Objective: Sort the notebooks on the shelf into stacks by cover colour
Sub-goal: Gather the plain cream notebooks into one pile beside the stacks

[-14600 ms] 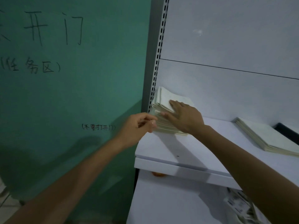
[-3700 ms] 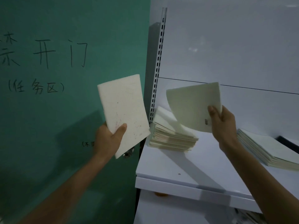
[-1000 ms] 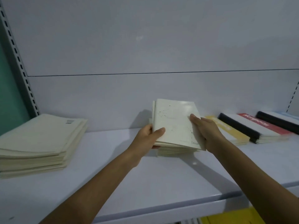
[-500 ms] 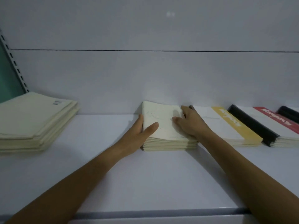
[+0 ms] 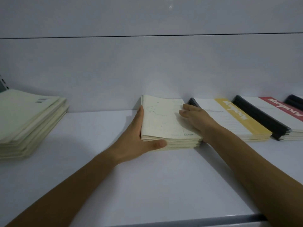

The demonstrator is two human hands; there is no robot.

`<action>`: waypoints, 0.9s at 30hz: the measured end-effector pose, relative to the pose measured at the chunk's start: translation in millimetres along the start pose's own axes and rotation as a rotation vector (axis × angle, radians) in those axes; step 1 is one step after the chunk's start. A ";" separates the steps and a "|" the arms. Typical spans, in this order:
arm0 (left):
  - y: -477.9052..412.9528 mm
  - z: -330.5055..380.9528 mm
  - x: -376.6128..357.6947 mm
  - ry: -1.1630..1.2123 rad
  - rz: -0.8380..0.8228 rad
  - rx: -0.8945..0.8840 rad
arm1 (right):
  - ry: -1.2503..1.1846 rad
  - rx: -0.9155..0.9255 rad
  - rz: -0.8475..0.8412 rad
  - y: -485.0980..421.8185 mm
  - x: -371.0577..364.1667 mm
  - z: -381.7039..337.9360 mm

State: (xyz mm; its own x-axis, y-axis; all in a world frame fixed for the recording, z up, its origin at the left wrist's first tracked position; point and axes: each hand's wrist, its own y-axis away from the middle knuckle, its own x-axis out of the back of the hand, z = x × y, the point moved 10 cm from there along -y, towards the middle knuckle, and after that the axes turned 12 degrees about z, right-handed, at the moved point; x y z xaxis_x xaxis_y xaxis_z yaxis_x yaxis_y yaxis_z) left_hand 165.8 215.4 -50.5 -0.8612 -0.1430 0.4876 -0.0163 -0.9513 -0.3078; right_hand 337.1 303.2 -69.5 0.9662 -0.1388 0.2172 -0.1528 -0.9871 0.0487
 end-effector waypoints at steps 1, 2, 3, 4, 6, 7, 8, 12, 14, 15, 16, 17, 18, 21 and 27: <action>-0.6 2.3 0.9 -0.022 0.022 -0.017 | -0.013 0.001 -0.009 -0.9 -0.6 -0.1; -1.3 3.4 1.9 -0.046 0.040 -0.029 | -0.010 0.010 -0.016 -1.6 -1.5 -0.1; -2.2 2.6 2.8 -0.070 0.051 -0.038 | 0.006 0.024 -0.025 -1.7 -2.7 -0.1; -2.8 0.5 3.5 -0.084 0.055 -0.037 | 0.035 0.046 -0.034 -1.4 -4.1 -0.7; -3.8 -4.0 4.3 -0.097 0.059 -0.026 | 0.114 0.111 -0.040 1.0 -5.1 -4.5; -4.0 -7.4 5.0 -0.108 0.067 -0.017 | 0.160 0.153 -0.035 2.6 -4.6 -7.9; -3.6 -9.9 5.6 -0.126 0.072 -0.015 | 0.206 0.199 -0.034 4.7 -4.7 -12.0; 1.0 -12.7 9.3 -0.244 0.104 0.003 | 0.365 0.332 -0.045 16.9 -9.9 -27.7; 4.4 -6.6 15.0 -0.268 0.144 -0.010 | 0.537 0.442 -0.006 22.7 -9.9 -40.3; 5.5 -4.2 18.8 -0.277 0.164 -0.017 | 0.603 0.499 0.024 25.6 -8.8 -47.6; 6.5 -1.9 21.9 -0.280 0.175 -0.025 | 0.634 0.544 0.046 28.7 -7.8 -54.8; 7.7 0.2 24.7 -0.278 0.182 -0.030 | 0.640 0.571 0.056 31.8 -7.0 -61.0; 8.5 2.3 27.0 -0.284 0.184 -0.042 | 0.639 0.585 0.061 34.1 -6.3 -66.0; 12.3 14.0 30.0 -0.441 0.178 -0.126 | 0.650 0.621 0.069 42.6 -8.7 -76.8; 24.3 26.6 42.3 -0.599 0.125 -0.235 | 0.546 0.761 0.067 81.2 -39.6 -103.4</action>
State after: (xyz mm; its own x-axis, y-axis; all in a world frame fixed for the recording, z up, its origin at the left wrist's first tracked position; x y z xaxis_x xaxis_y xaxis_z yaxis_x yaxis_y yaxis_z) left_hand 142.4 179.0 -15.6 -0.4329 -0.4407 0.7864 -0.1036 -0.8423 -0.5290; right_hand 265.0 236.8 26.6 0.6995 -0.3314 0.6331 0.1586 -0.7919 -0.5897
